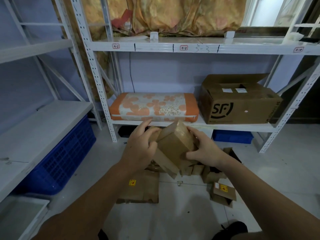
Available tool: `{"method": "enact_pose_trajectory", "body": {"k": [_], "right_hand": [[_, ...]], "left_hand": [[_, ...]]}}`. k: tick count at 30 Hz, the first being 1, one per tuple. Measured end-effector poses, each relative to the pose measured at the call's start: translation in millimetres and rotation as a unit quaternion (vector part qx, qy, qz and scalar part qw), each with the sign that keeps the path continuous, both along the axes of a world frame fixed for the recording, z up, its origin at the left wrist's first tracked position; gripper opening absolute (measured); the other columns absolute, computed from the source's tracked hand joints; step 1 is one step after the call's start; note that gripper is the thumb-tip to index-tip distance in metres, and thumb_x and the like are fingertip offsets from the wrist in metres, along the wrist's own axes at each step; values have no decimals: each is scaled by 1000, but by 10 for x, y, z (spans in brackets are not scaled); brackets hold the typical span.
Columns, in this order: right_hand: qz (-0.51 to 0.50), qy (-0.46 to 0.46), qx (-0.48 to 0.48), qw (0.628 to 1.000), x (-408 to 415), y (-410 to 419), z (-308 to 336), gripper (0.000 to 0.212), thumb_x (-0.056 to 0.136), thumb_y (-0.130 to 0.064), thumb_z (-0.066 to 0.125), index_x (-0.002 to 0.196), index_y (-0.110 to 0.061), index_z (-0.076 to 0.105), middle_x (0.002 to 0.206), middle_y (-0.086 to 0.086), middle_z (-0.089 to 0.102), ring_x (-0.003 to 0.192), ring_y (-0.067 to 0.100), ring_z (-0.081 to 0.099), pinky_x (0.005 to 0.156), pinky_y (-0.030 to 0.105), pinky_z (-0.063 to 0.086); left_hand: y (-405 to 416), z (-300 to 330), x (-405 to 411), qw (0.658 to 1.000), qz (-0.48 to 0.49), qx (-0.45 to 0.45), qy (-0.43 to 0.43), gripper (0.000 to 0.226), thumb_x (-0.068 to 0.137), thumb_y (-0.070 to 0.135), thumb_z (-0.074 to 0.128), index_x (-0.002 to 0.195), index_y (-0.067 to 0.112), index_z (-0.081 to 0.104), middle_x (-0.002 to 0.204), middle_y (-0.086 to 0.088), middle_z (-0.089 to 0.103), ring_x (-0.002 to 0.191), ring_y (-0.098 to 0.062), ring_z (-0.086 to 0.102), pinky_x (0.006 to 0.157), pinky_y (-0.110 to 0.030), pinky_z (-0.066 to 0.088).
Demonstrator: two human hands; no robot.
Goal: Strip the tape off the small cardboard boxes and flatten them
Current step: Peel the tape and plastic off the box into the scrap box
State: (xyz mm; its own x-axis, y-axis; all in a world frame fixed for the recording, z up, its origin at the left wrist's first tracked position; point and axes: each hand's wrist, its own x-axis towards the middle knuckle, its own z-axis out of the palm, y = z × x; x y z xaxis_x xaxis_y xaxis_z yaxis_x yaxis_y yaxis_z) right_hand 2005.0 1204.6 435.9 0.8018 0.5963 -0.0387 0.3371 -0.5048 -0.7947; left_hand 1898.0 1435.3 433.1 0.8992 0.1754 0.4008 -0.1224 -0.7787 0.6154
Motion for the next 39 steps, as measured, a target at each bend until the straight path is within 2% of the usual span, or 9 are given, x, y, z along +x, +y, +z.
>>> {"method": "enact_pose_trajectory", "body": {"k": [4, 7, 10, 16, 21, 26, 33, 36, 39], "right_hand": [[65, -59, -92, 992, -25, 13, 44, 109, 68, -32, 82, 158, -37, 21, 131, -8, 39, 122, 15, 42, 106, 39, 46], [112, -90, -135, 980, -47, 49, 76, 107, 71, -28, 83, 158, -39, 21, 135, -14, 34, 124, 9, 35, 104, 28, 40], [132, -103, -133, 977, -74, 71, 82, 105, 74, -25, 81, 158, -42, 20, 147, -18, 28, 134, 7, 29, 110, 29, 37], [-62, -84, 59, 993, -171, 108, -42, 92, 88, -31, 77, 159, -33, 19, 164, -11, 23, 149, 12, 25, 122, 43, 29], [-41, -52, 122, 990, -427, 252, -92, 68, 93, -44, 68, 151, -40, 32, 147, -24, 37, 128, -12, 39, 107, 22, 40], [-10, 16, 149, 989, -465, 412, -109, 100, 80, -82, 58, 160, -39, 17, 165, -18, 25, 150, 5, 28, 121, 44, 35], [-17, 23, 218, 976, -351, 322, 30, 70, 96, -21, 70, 155, -30, 35, 133, -14, 63, 119, -4, 60, 90, 18, 54], [3, 64, 236, 970, -353, 219, 86, 56, 98, -12, 64, 150, -20, 44, 131, -5, 65, 117, 3, 64, 89, 20, 55], [16, 90, 240, 967, -392, 165, 106, 39, 100, -10, 59, 138, -13, 55, 123, -2, 70, 111, 7, 68, 85, 21, 56]], "left_hand": [[75, 36, 8, 986, -79, 3, 144, 83, 93, 42, 69, 162, 33, 25, 168, 16, 20, 154, -6, 16, 126, -42, 24], [98, -26, 16, 964, -134, -23, 229, 115, 78, 51, 87, 164, 40, 10, 158, 20, 32, 145, -4, 30, 115, -27, 38], [86, -95, -8, 972, -107, -74, 194, 105, 72, 40, 93, 156, 34, 30, 136, 27, 46, 129, -1, 47, 97, -9, 42], [105, -123, -50, 970, -8, -224, 94, 86, 66, 36, 98, 131, 35, 41, 122, 20, 56, 111, -3, 60, 87, -18, 52], [-21, -114, -17, 972, 80, -222, 19, 86, 63, 46, 97, 124, 29, 40, 118, 14, 54, 105, -1, 57, 76, -16, 48], [-210, -166, 28, 971, 80, -225, -7, 88, 65, 51, 94, 126, 27, 36, 121, 7, 55, 105, -6, 59, 73, -16, 48], [-239, -161, -55, 973, -45, -227, -15, 72, 84, 23, 86, 137, 39, 40, 127, 26, 55, 120, 9, 57, 89, -14, 52], [-78, -85, -49, 968, -49, -246, 11, 57, 89, 33, 81, 131, 50, 48, 134, 22, 57, 123, -5, 59, 95, -25, 55], [69, -45, -49, 966, -56, -245, 53, 88, 73, 60, 84, 149, 44, 41, 148, 19, 48, 133, -2, 50, 105, -35, 51]]}}
